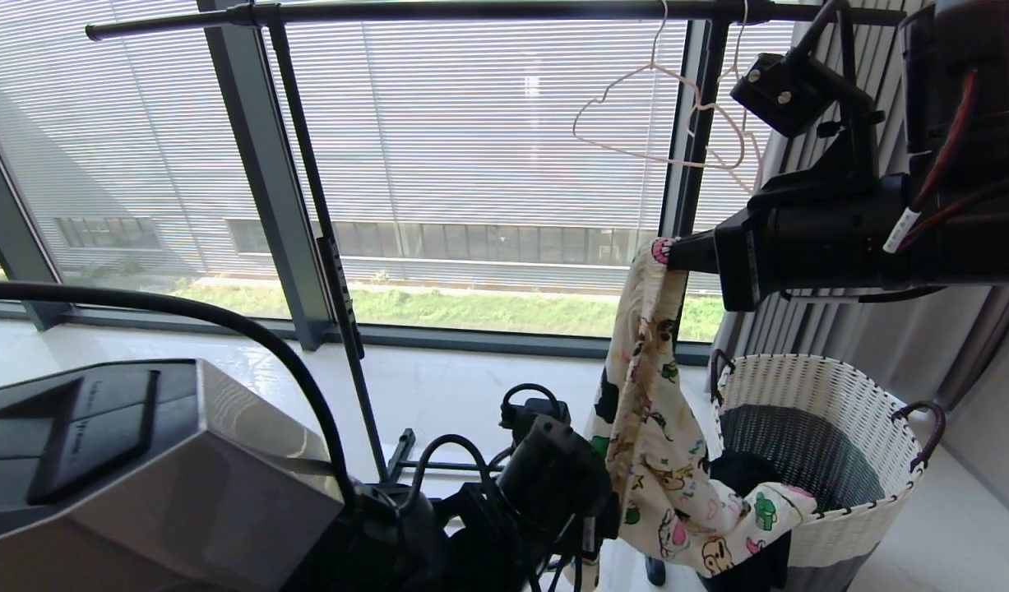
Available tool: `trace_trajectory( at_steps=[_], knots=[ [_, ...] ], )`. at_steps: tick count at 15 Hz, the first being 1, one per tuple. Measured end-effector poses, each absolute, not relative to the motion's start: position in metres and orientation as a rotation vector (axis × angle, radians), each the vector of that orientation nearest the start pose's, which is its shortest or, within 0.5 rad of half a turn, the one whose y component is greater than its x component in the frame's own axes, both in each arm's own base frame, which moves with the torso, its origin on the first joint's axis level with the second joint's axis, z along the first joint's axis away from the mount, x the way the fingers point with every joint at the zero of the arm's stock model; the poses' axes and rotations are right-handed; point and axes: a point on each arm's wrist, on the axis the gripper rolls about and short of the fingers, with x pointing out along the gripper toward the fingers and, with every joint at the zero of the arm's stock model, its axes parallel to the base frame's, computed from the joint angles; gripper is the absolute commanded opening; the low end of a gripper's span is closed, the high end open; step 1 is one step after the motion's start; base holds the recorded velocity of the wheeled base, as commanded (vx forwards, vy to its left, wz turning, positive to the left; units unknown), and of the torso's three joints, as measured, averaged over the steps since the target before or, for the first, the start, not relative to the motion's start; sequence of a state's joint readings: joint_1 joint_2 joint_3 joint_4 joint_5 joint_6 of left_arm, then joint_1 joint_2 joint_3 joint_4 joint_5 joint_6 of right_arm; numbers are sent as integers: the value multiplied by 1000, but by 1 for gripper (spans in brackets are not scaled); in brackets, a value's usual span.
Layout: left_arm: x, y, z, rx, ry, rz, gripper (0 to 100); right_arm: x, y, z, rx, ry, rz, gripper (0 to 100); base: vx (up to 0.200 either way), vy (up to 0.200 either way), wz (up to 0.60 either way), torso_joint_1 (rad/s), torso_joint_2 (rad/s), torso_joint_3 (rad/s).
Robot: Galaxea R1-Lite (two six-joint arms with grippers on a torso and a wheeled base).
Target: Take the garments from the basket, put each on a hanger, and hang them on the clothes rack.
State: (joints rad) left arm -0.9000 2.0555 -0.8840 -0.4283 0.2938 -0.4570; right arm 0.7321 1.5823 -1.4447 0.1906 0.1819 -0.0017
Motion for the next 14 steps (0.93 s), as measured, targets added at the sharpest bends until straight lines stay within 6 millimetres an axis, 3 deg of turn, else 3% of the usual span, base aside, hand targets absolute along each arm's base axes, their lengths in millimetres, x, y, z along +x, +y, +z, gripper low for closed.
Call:
trace_trajectory(
  at_steps=[2, 6, 10, 14],
  knots=[
    [215, -248, 78, -5, 720, -389, 100, 209, 193, 319, -91, 319, 907, 0, 0, 0, 0, 0, 0, 0],
    [189, -200, 128, -22, 600, -401, 100, 209, 193, 322, -87, 307, 908, 0, 0, 0, 0, 0, 0, 0],
    [172, -131, 142, 171, 509, -342, 100, 208, 193, 305, -108, 374, 906, 0, 0, 0, 0, 0, 0, 0],
    [164, -113, 160, 182, 425, -318, 100, 204, 187, 276, -142, 469, 857, 0, 0, 0, 0, 0, 0, 0]
  ],
)
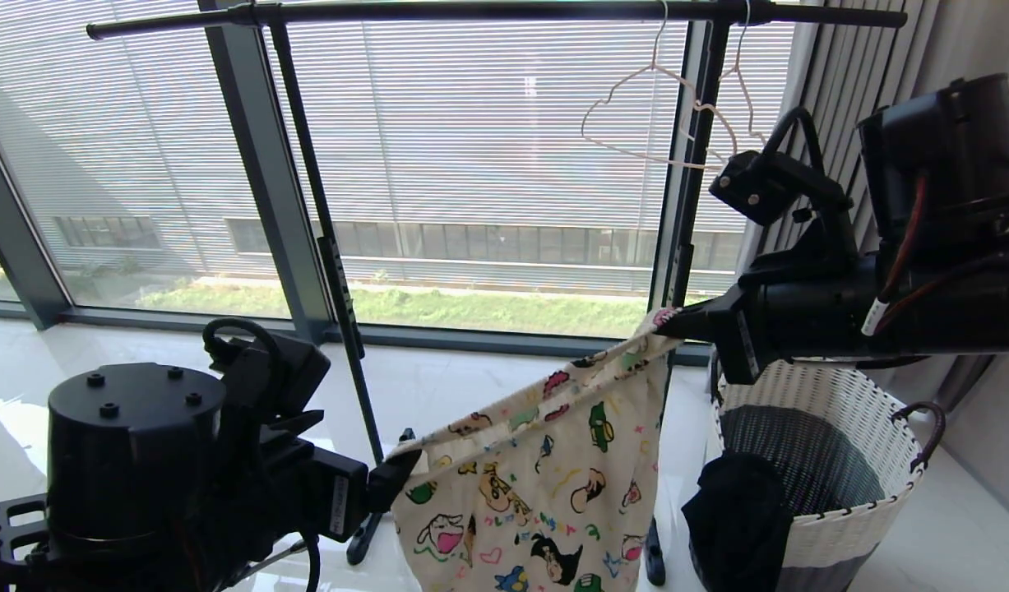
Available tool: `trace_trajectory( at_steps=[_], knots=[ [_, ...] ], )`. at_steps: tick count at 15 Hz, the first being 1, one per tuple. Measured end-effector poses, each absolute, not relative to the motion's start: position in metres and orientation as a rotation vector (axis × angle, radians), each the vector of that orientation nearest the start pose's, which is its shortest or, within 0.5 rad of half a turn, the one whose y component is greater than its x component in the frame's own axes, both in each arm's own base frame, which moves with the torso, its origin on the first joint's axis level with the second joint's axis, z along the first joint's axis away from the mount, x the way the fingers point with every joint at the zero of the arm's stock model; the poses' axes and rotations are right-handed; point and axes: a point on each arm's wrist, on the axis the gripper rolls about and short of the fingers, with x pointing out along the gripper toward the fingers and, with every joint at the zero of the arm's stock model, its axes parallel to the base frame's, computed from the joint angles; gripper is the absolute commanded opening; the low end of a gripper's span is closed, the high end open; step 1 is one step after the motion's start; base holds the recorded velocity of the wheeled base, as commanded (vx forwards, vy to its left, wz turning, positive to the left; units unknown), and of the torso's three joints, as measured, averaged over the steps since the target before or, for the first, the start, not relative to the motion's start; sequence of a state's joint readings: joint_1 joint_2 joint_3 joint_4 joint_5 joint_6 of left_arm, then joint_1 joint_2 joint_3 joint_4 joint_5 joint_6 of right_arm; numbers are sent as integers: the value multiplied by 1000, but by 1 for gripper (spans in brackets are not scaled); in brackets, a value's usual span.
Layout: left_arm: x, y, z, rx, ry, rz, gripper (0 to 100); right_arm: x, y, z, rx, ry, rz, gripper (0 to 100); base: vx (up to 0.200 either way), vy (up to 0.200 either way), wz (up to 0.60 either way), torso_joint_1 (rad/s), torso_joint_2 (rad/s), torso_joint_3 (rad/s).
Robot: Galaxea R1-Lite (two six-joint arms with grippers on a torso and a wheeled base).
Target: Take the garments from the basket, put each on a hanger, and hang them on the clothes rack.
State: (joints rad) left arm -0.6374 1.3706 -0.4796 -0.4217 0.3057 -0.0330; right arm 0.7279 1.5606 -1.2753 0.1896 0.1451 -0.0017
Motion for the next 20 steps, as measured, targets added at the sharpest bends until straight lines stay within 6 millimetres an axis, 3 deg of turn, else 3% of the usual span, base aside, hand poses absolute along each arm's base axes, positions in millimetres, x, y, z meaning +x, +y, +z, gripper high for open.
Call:
trace_trajectory(
  at_steps=[5, 8, 13, 14, 20],
  knots=[
    [171, -118, 183, 243, 328, -337, 100, 192, 152, 260, -145, 516, 756, 0, 0, 0, 0, 0, 0, 0],
    [177, -122, 187, 309, 307, -350, 100, 182, 135, 263, -131, 497, 726, 0, 0, 0, 0, 0, 0, 0],
    [189, -135, 200, 318, 265, -361, 100, 172, 126, 273, -118, 449, 723, 0, 0, 0, 0, 0, 0, 0],
    [189, -137, 200, 321, 265, -369, 0, 171, 125, 275, -118, 444, 724, 0, 0, 0, 0, 0, 0, 0],
    [183, -147, 198, 335, 264, -423, 0, 169, 125, 278, -116, 432, 730, 0, 0, 0, 0, 0, 0, 0]
  ],
)
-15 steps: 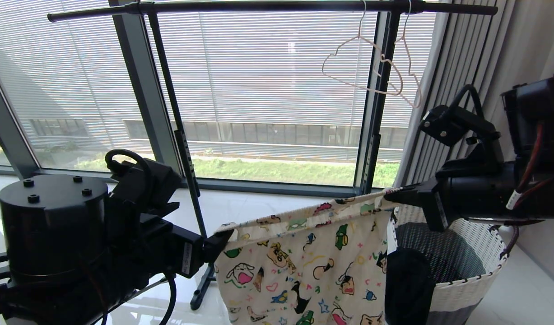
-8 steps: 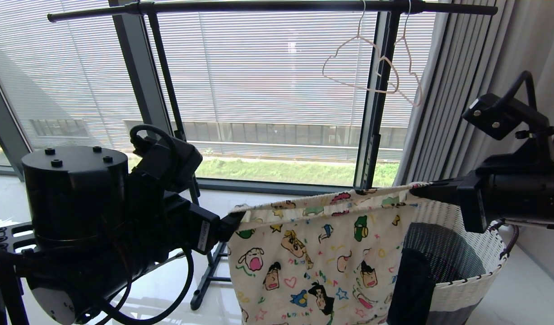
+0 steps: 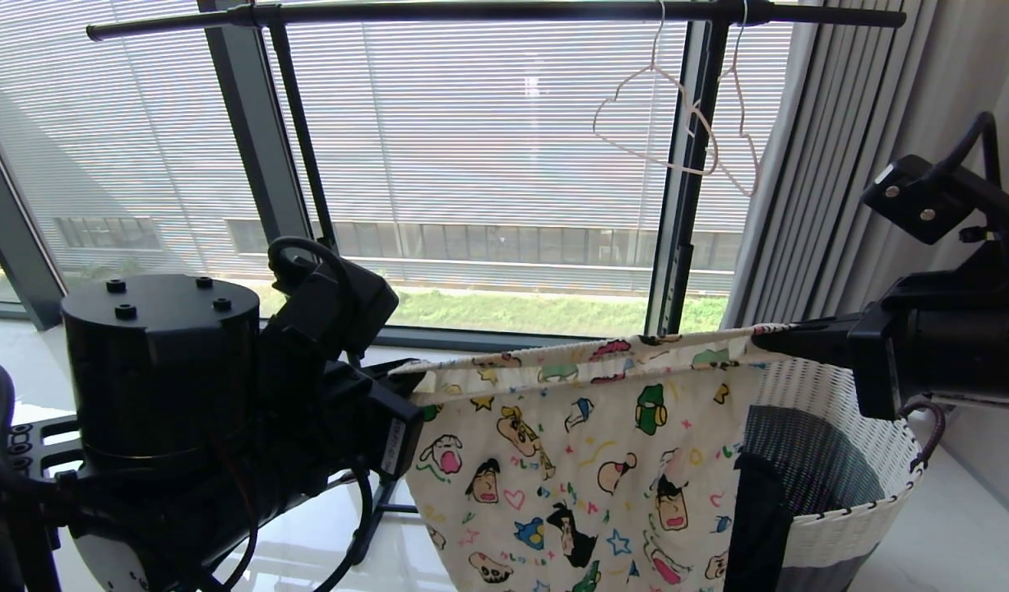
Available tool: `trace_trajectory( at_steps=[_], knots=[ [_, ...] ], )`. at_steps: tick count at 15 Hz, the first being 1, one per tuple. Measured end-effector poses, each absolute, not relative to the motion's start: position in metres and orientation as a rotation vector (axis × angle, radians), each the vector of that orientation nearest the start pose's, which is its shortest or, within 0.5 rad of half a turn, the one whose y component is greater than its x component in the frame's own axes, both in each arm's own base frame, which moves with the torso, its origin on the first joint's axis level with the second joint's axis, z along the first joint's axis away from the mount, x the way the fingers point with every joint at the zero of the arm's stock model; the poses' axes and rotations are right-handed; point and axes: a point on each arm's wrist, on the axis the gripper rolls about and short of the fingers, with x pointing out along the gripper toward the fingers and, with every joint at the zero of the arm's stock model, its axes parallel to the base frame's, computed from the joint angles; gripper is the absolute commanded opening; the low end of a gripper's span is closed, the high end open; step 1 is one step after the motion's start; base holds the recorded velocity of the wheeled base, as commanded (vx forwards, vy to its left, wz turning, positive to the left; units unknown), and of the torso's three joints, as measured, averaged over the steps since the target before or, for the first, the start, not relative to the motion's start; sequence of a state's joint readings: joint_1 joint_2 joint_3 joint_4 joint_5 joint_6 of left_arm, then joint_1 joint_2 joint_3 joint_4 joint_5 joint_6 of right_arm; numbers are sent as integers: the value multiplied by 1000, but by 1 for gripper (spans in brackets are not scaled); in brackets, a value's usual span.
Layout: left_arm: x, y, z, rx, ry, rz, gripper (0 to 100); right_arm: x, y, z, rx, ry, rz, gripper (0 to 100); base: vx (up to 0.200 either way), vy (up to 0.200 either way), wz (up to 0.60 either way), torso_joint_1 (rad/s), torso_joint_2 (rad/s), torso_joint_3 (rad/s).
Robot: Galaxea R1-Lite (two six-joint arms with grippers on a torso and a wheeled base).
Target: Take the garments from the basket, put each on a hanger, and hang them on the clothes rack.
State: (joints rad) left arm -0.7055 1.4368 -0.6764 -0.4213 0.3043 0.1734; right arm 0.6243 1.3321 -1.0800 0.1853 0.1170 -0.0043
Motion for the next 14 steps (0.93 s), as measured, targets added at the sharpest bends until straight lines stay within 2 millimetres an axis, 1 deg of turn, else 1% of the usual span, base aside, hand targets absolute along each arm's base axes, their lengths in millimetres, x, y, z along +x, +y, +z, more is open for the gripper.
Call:
trace_trajectory(
  at_steps=[2, 4, 5, 7, 8, 9, 10, 12, 14],
  knots=[
    [183, -146, 197, 366, 261, -428, 0, 169, 125, 278, -117, 432, 729, 0, 0, 0, 0, 0, 0, 0],
    [184, -145, 199, 359, 258, -422, 0, 169, 125, 277, -118, 433, 729, 0, 0, 0, 0, 0, 0, 0],
    [184, -146, 203, 352, 266, -420, 0, 170, 126, 280, -118, 426, 730, 0, 0, 0, 0, 0, 0, 0],
    [186, -147, 218, 323, 313, -414, 0, 175, 129, 291, -111, 393, 732, 0, 0, 0, 0, 0, 0, 0],
    [187, -148, 230, 300, 340, -413, 0, 179, 132, 299, -104, 366, 733, 0, 0, 0, 0, 0, 0, 0],
    [186, -149, 247, 274, 366, -427, 0, 184, 135, 309, -97, 336, 734, 0, 0, 0, 0, 0, 0, 0],
    [185, -149, 265, 254, 389, -452, 0, 187, 138, 314, -94, 326, 734, 0, 0, 0, 0, 0, 0, 0],
    [175, -144, 292, 235, 465, -527, 0, 191, 141, 315, -97, 340, 734, 0, 0, 0, 0, 0, 0, 0],
    [166, -142, 310, 206, 460, -602, 0, 190, 140, 317, -97, 340, 734, 0, 0, 0, 0, 0, 0, 0]
  ],
)
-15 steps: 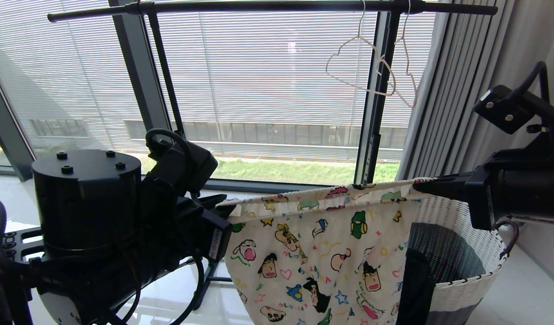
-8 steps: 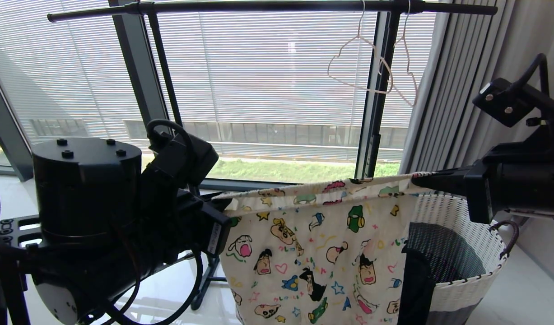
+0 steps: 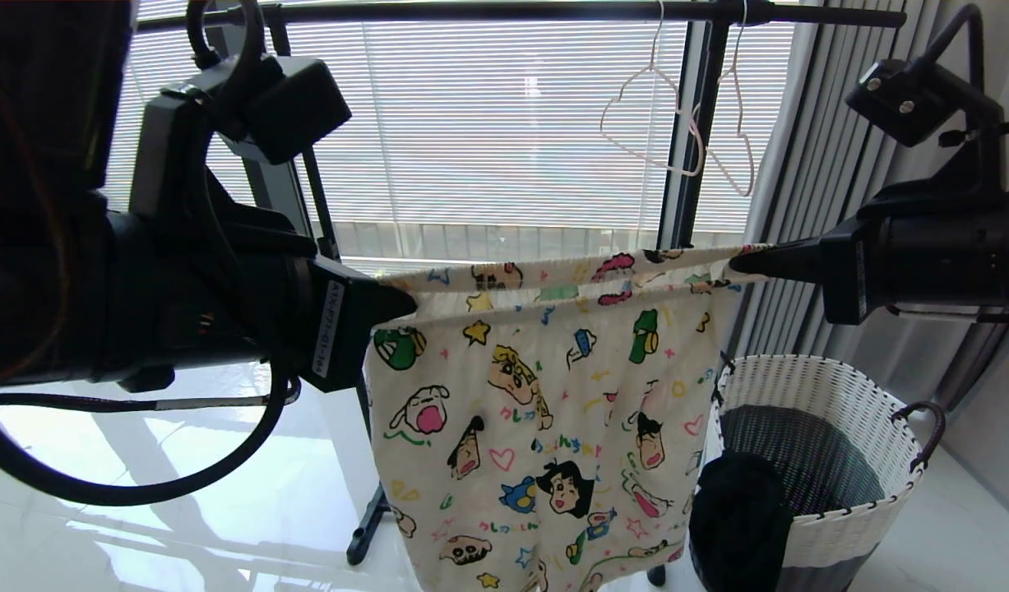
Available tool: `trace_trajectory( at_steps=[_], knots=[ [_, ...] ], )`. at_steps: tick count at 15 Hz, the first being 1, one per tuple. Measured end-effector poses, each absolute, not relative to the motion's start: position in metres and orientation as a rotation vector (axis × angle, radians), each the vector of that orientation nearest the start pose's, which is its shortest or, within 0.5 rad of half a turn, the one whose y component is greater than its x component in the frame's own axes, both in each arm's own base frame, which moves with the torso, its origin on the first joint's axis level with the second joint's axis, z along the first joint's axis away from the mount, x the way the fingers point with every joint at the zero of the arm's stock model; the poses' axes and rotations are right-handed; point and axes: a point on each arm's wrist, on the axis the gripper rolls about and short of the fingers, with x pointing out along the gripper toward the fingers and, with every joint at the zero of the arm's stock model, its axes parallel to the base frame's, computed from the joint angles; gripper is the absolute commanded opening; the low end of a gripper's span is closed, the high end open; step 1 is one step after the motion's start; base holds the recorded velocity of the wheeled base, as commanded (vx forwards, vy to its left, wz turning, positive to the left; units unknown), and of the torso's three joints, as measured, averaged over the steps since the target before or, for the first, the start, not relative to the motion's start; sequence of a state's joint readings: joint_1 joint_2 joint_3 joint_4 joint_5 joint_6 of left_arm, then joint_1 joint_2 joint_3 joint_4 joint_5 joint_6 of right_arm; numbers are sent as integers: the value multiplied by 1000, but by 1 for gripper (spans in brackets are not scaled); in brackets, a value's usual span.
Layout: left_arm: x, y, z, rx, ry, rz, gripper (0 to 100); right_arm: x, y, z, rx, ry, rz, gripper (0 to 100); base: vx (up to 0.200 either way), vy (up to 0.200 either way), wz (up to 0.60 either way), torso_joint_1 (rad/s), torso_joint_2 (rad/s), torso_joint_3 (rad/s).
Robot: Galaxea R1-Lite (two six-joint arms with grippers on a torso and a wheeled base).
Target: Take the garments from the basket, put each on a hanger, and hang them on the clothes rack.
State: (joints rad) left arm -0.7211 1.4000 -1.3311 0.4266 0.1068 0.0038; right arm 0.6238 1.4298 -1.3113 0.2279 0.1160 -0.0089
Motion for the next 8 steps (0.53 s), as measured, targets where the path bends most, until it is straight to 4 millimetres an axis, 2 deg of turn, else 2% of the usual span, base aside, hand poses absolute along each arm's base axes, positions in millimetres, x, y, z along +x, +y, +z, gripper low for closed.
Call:
trace_trajectory(
  at_steps=[4, 8],
  knots=[
    [158, -151, 324, 203, 365, -668, 0, 174, 128, 322, -102, 353, 734, 0, 0, 0, 0, 0, 0, 0],
    [176, -176, 330, 288, 147, -717, 0, 122, 94, 324, -115, 448, 795, 0, 0, 0, 0, 0, 0, 0]
  ],
)
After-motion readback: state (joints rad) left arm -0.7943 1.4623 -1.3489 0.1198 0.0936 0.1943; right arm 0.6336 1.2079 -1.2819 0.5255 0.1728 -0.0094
